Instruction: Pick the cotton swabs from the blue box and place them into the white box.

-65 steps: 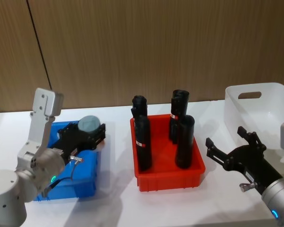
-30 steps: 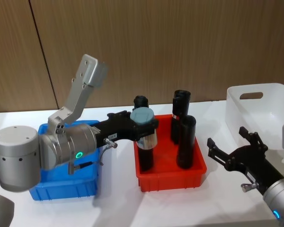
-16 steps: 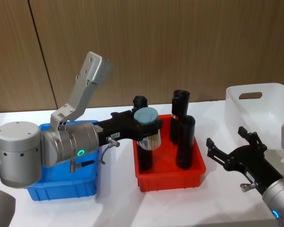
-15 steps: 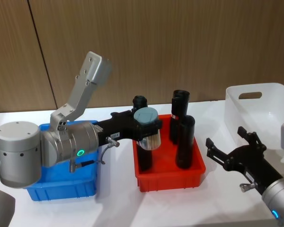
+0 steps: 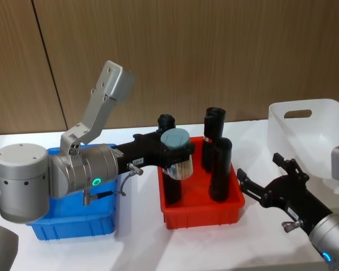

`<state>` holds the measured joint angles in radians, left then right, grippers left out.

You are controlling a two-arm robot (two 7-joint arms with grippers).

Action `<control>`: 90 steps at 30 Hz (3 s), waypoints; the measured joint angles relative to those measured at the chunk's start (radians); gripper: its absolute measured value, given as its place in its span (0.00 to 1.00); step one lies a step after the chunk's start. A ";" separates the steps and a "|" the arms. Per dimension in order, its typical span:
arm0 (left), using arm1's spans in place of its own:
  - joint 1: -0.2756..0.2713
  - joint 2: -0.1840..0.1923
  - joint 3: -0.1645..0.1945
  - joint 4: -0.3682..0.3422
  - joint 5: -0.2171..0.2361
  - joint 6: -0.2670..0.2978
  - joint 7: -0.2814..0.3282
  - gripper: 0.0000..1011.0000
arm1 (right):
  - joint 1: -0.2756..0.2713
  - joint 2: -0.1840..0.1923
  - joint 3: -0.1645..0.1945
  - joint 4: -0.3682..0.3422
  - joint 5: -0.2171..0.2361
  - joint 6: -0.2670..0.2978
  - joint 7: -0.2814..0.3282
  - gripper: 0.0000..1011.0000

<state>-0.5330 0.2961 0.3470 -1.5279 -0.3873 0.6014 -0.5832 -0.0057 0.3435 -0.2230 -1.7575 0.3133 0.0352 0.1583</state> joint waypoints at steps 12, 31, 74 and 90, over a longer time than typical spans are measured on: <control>-0.001 -0.001 0.000 0.000 0.001 0.002 -0.003 0.66 | 0.017 0.005 0.001 0.013 0.031 0.017 0.093 0.99; -0.002 -0.001 0.000 0.000 0.001 0.003 -0.004 0.66 | 0.097 -0.020 -0.009 0.077 0.059 0.078 0.227 0.99; -0.002 -0.001 0.000 0.000 0.001 0.003 -0.004 0.66 | 0.240 -0.098 -0.071 0.216 -0.005 0.137 0.372 0.99; -0.002 -0.001 0.000 0.000 0.001 0.003 -0.004 0.66 | 0.281 -0.119 -0.084 0.264 -0.027 0.130 0.375 0.99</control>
<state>-0.5352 0.2953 0.3473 -1.5280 -0.3866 0.6047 -0.5873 0.2752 0.2240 -0.3075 -1.4937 0.2860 0.1649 0.5331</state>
